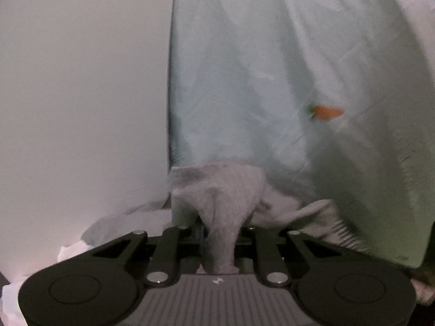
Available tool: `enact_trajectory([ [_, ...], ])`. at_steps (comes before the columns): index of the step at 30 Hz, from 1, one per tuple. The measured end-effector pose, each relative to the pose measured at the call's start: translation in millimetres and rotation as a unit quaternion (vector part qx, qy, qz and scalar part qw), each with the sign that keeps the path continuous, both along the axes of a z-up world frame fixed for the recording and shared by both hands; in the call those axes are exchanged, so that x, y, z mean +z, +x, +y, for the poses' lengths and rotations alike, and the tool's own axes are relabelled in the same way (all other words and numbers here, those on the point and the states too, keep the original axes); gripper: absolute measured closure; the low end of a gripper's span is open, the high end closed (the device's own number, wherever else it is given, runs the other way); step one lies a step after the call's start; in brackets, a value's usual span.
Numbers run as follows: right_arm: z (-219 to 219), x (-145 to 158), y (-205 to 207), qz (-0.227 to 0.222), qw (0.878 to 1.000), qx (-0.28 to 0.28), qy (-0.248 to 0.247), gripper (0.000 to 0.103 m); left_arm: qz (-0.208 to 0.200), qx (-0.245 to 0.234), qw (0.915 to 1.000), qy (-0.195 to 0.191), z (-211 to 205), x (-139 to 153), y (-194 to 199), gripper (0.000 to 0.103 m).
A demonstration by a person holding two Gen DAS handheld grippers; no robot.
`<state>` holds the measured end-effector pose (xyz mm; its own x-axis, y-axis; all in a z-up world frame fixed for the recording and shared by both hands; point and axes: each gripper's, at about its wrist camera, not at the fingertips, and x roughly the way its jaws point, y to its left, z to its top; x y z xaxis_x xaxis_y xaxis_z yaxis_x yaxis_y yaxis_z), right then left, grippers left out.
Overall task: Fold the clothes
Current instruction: 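Reach into the pile and grasp the grey hoodie with both grippers, then lift the grey hoodie off the pile and lay it on the mat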
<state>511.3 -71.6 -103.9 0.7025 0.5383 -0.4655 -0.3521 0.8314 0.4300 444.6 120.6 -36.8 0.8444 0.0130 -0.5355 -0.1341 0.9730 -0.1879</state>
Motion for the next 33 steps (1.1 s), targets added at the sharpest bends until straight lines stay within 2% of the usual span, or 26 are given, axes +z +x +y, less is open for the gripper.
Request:
enact_trajectory([
  [4,-17.5,32.3,-34.5,-0.059,0.998,-0.012,-0.002,0.099,-0.037,-0.023,0.9989,0.017,-33.0,39.3,-29.3,0.089],
  [7,-41.2,62.7,-72.5,-0.107,0.994,-0.03,-0.005,0.099,-0.055,-0.05,0.9972,-0.004,-57.0,64.6,-56.4,0.089],
  [10,-79.0,87.5,-115.7,-0.137,0.989,-0.059,0.0,0.099,-0.082,-0.093,0.9923,-0.008,-91.4,90.7,-95.1,0.09],
  [12,-109.1,101.2,-149.6,-0.155,0.985,-0.081,0.005,0.099,-0.103,-0.128,0.9863,-0.011,-115.9,107.3,-122.8,0.09],
  [14,-143.4,112.1,-185.2,-0.167,0.98,-0.11,0.016,0.099,-0.124,-0.174,0.9768,-0.019,-145.0,123.9,-156.4,0.09],
  [17,-186.8,118.2,-235.4,-0.174,0.972,-0.16,0.011,0.099,-0.118,-0.228,0.9642,-0.066,-181.1,126.1,-191.8,0.089],
  [18,-200.4,118.7,-252.6,-0.175,0.968,-0.179,0.005,0.099,-0.108,-0.248,0.9604,-0.068,-195.0,120.0,-199.7,0.088],
  [21,-233.8,100.9,-282.9,-0.127,0.966,-0.222,-0.045,0.097,-0.038,-0.293,0.9544,-0.038,-238.0,77.5,-214.0,0.075],
  [22,-243.0,87.5,-285.8,-0.095,0.966,-0.231,-0.063,0.096,-0.01,-0.297,0.9541,-0.039,-243.4,62.8,-216.0,0.072],
  [24,-259.6,58.1,-289.7,-0.03,0.964,-0.245,-0.101,0.087,0.035,-0.292,0.9548,-0.046,-242.8,35.0,-217.9,0.069],
  [25,-265.4,43.2,-291.7,-0.003,0.961,-0.252,-0.115,0.083,0.045,-0.283,0.9568,-0.047,-238.1,27.6,-224.0,0.063],
  [28,-274.6,10.6,-294.8,0.044,0.961,-0.249,-0.109,0.056,0.054,-0.229,0.9711,-0.038,-211.4,13.3,-229.4,0.04],
  [29,-272.6,1.7,-290.5,0.056,0.963,-0.244,-0.104,0.05,0.056,-0.209,0.9757,-0.034,-202.4,8.7,-227.4,0.037],
  [31,-259.3,-16.2,-267.9,0.076,0.966,-0.22,-0.109,0.047,0.061,-0.165,0.9843,-0.02,-186.6,-2.8,-212.3,0.036],
  [33,-239.8,-32.8,-243.4,0.096,0.969,-0.19,-0.123,0.029,0.073,-0.129,0.9889,-0.001,-174.0,-16.1,-195.1,0.027],
])
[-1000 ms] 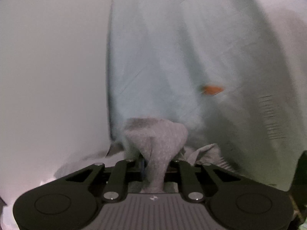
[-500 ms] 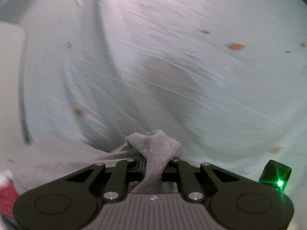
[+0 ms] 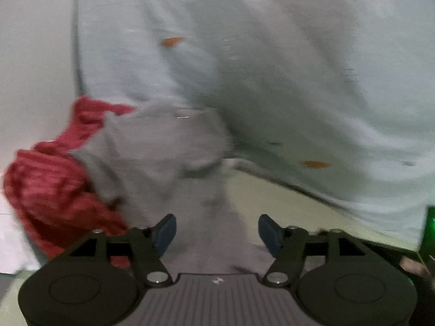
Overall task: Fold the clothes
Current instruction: 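Lift the grey hoodie off the pile and lay it on the mat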
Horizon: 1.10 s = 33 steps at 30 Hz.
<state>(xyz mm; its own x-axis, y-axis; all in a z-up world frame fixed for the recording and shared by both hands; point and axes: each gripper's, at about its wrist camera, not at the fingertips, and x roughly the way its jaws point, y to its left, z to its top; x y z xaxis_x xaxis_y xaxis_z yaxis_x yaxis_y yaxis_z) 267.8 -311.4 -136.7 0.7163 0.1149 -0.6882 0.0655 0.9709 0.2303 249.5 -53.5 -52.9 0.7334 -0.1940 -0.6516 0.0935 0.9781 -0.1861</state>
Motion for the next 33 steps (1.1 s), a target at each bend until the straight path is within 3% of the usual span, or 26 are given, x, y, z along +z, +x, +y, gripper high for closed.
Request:
enact_trajectory([
  [7,65.5,-72.6,48.5,0.089,0.992,0.082,-0.017,0.021,0.053,0.037,0.9971,0.04,27.3,-51.3,65.3,0.026],
  [8,71.1,-77.4,49.8,0.093,0.991,0.09,-0.027,0.023,0.057,0.029,0.9973,0.037,27.4,-55.2,69.4,0.03],
  [9,74.7,-79.7,50.8,0.09,0.991,0.094,-0.04,0.034,0.061,0.022,0.9973,0.034,27.6,-59.2,73.6,0.035],
  [10,77.9,-81.5,51.9,0.087,0.99,0.097,-0.055,0.042,0.063,0.015,0.9973,0.035,26.6,-62.1,76.9,0.057],
  [11,78.3,-81.9,52.2,0.083,0.99,0.094,-0.063,0.06,0.063,0.011,0.9969,0.047,23.0,-62.5,78.3,0.088],
  [12,74.6,-80.2,51.2,0.077,0.991,0.088,-0.06,0.068,0.061,0.011,0.9961,0.062,19.4,-61.9,78.1,0.095],
  [15,51.1,-70.0,39.9,0.05,0.998,0.046,-0.011,0.078,0.048,0.007,0.9966,0.066,16.9,-54.3,70.4,0.096],
  [16,46.4,-63.0,31.7,0.036,0.999,0.033,-0.016,0.079,0.039,0.004,0.9972,0.065,16.2,-48.4,65.5,0.096],
  [20,28.1,-24.9,-13.1,-0.031,0.998,-0.004,-0.06,0.084,-0.028,-0.036,0.9972,0.059,-0.5,-2.5,28.2,0.096],
  [25,-6.2,21.3,-88.0,-0.093,0.985,-0.061,-0.131,0.085,-0.081,-0.134,0.9875,0.015,-35.8,50.2,-33.5,0.096],
  [27,-25.6,31.2,-116.9,-0.101,0.979,-0.094,-0.153,0.085,-0.075,-0.179,0.9809,-0.006,-53.5,54.9,-59.0,0.096],
  [29,-51.9,31.5,-144.1,-0.092,0.972,-0.14,-0.163,0.085,-0.04,-0.212,0.9762,-0.018,-72.0,42.8,-78.4,0.092],
  [33,-106.7,10.6,-182.5,-0.011,0.963,-0.218,-0.156,0.08,0.048,-0.219,0.9745,-0.012,-94.7,7.7,-105.1,0.087],
])
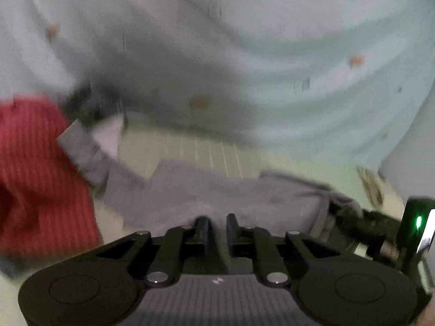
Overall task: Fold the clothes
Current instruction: 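Lift the grey hoodie off the pile and lay it on the mat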
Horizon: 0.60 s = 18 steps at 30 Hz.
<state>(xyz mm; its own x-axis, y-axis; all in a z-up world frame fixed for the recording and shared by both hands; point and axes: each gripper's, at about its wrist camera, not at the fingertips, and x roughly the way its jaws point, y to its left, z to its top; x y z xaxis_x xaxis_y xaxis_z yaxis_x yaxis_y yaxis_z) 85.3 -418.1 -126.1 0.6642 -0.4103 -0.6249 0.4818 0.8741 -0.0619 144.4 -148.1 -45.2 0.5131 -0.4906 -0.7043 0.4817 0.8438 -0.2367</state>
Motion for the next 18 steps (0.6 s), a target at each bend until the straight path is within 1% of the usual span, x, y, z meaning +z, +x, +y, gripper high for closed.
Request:
enact_trajectory([
  [1,-12.8,-5.8,-10.3,0.014,0.999,-0.024,0.016,0.078,0.013,0.004,0.9999,0.007,-2.4,-6.2,-5.4,0.084],
  [2,-22.2,-9.1,-21.3,0.02,0.999,-0.042,0.029,0.075,0.015,0.014,0.9997,0.012,-0.7,-8.7,-8.1,0.078],
  [3,-30.3,-11.6,-32.6,0.023,0.997,-0.058,0.04,0.063,0.018,0.025,0.9994,0.018,0.9,-11.2,-10.8,0.074],
  [5,-40.7,-13.5,-52.8,0.015,0.995,-0.072,0.064,0.047,0.033,0.054,0.9979,0.016,5.4,-16.8,-12.4,0.063],
  [7,-46.4,-17.8,-65.3,0.014,0.993,-0.075,0.092,0.043,0.055,0.088,0.9946,0.009,10.7,-23.6,-11.1,0.061],
  [9,-51.8,-24.4,-74.1,0.019,0.989,-0.078,0.123,0.034,0.084,0.118,0.9894,0.002,15.5,-35.2,-4.1,0.061],
  [11,-57.1,-37.7,-73.0,0.034,0.984,-0.078,0.159,0.031,0.099,0.136,0.9857,0.008,16.7,-44.7,-1.0,0.061],
  [13,-55.9,-55.1,-67.5,0.051,0.978,-0.065,0.189,0.03,0.109,0.146,0.9832,0.019,17.2,-53.7,-3.3,0.059],
  [16,-52.7,-77.8,-52.7,0.086,0.977,-0.053,0.186,0.028,0.122,0.152,0.9804,0.027,14.5,-64.4,-5.2,0.057],
  [18,-48.7,-84.8,-42.5,0.097,0.978,-0.034,0.179,0.031,0.129,0.152,0.9794,0.03,11.3,-70.6,-1.9,0.057],
])
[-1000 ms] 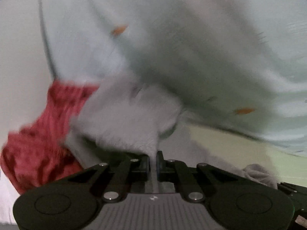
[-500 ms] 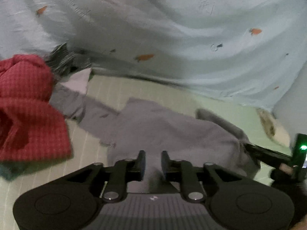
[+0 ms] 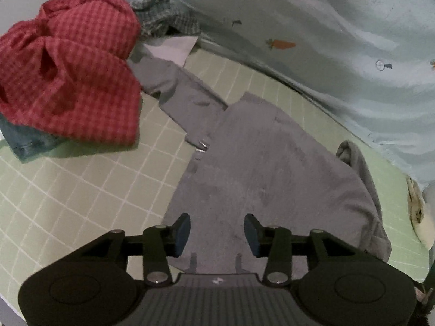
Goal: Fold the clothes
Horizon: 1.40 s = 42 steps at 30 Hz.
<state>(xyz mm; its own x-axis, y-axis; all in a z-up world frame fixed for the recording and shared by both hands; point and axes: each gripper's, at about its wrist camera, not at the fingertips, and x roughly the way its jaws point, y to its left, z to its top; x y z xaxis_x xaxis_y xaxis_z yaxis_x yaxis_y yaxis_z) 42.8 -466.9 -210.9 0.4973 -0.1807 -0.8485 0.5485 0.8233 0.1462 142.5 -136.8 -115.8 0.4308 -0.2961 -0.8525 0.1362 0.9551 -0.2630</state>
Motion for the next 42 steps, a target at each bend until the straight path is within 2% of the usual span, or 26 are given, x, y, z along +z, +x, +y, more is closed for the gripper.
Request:
enact_trajectory([
  [4,7.8,-8.8,39.4,0.002,0.999,0.043,-0.009,0.03,0.001,-0.007,0.9998,0.021,-12.0,-7.3,17.9,0.052],
  [10,1.5,-17.4,128.1,-0.017,0.996,0.078,-0.035,0.027,-0.003,-0.014,0.9984,0.055,-25.4,-17.1,58.0,0.045],
  [13,-2.4,-20.5,174.0,-0.021,0.993,0.1,-0.056,0.022,0.004,-0.013,0.9977,0.066,-31.6,-25.7,83.4,0.045],
  [17,-4.6,-11.7,223.1,-0.009,0.989,0.111,-0.097,0.024,-0.01,-0.012,0.9963,0.084,-37.5,-27.7,103.0,0.042],
  [19,6.0,6.2,223.1,-0.016,0.984,0.083,-0.155,0.024,-0.014,-0.008,0.9962,0.086,-34.8,-29.9,106.9,0.035],
  [21,20.6,21.9,214.0,-0.034,0.977,0.053,-0.205,0.023,-0.009,0.001,0.9966,0.082,-28.7,-36.7,108.8,0.034],
  [25,51.8,38.7,195.1,-0.051,0.963,0.053,-0.261,0.021,0.018,0.029,0.9961,0.081,-14.1,-57.0,114.2,0.029],
  [28,64.6,53.2,188.9,-0.061,0.956,0.03,-0.287,0.008,0.024,0.046,0.9952,0.083,-2.8,-64.4,118.6,0.029],
  [30,68.4,60.9,189.1,-0.076,0.955,0.013,-0.285,0.005,0.027,0.054,0.995,0.08,4.7,-67.1,122.2,0.027],
  [32,75.1,62.7,199.8,-0.096,0.959,0.026,-0.264,0.004,0.035,0.063,0.9947,0.074,13.1,-69.8,125.8,0.027],
  [36,99.8,45.2,243.2,-0.099,0.965,0.123,-0.209,0.004,0.053,0.081,0.994,0.051,32.1,-76.1,133.0,0.027],
  [39,121.6,26.4,280.2,-0.096,0.966,0.193,-0.144,0.006,0.047,0.075,0.9942,0.062,40.0,-74.1,136.1,0.027],
  [40,131.0,19.5,292.8,-0.096,0.963,0.217,-0.129,0.006,0.041,0.07,0.9945,0.066,41.7,-72.9,136.9,0.027],
  [42,152.6,9.0,311.7,-0.095,0.952,0.26,-0.129,0.01,0.032,0.063,0.9948,0.074,46.0,-70.8,138.8,0.026],
])
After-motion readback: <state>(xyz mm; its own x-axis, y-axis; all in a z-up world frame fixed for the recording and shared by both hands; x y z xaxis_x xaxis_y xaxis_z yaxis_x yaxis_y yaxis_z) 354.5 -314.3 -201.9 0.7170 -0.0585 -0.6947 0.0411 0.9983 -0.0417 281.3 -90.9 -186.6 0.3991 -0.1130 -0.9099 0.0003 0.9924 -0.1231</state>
